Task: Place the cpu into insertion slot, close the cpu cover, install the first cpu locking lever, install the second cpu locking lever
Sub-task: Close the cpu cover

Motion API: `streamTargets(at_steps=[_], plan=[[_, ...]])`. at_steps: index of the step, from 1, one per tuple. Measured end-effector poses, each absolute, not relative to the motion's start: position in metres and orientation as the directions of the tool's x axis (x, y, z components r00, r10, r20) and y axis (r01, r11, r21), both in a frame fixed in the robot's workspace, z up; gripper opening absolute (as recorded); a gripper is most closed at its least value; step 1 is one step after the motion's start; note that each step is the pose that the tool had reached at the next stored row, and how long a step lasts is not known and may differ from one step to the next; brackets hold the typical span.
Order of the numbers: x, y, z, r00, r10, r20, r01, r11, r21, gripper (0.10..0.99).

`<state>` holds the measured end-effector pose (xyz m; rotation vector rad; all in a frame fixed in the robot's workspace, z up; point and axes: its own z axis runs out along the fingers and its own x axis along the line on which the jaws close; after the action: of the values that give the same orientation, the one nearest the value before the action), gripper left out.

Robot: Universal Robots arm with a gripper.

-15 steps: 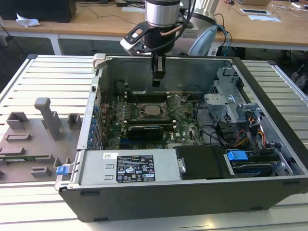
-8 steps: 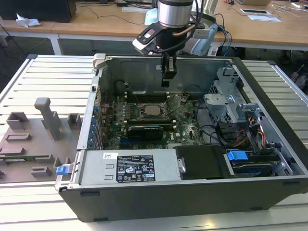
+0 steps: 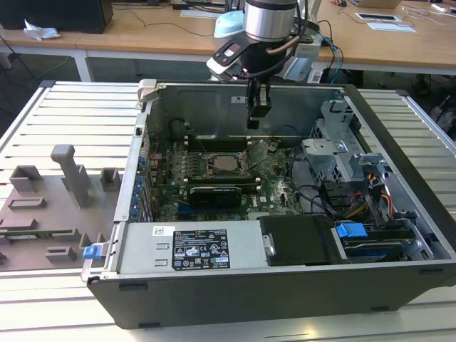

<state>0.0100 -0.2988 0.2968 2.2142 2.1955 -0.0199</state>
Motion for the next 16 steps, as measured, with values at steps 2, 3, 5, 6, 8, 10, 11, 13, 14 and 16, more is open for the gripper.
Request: streamTargets(at_steps=[2,3,5,6,8,10,11,13,14,16], plan=[[0.016,-0.299,0.297,0.008,1.0,-0.025,1.0,-0.008,0.007,0.106],[0.017,-0.299,0.297,0.008,1.0,-0.025,1.0,-0.008,0.007,0.106],[0.021,-0.299,0.297,0.008,1.0,-0.025,1.0,-0.008,0.006,0.106],[0.027,-0.299,0.297,0.009,1.0,-0.025,1.0,-0.008,0.005,0.106],[0.031,-0.299,0.297,0.008,1.0,-0.025,1.0,-0.008,0.005,0.106],[0.036,-0.299,0.297,0.008,1.0,-0.026,1.0,-0.008,0.005,0.106],[0.039,-0.299,0.297,0.008,1.0,-0.026,1.0,-0.008,0.004,0.106],[0.045,-0.299,0.297,0.008,1.0,-0.026,1.0,-0.008,0.003,0.106],[0.048,-0.299,0.297,0.008,1.0,-0.026,1.0,-0.008,0.003,0.106],[0.052,-0.299,0.297,0.008,1.0,-0.026,1.0,-0.008,0.002,0.106]])
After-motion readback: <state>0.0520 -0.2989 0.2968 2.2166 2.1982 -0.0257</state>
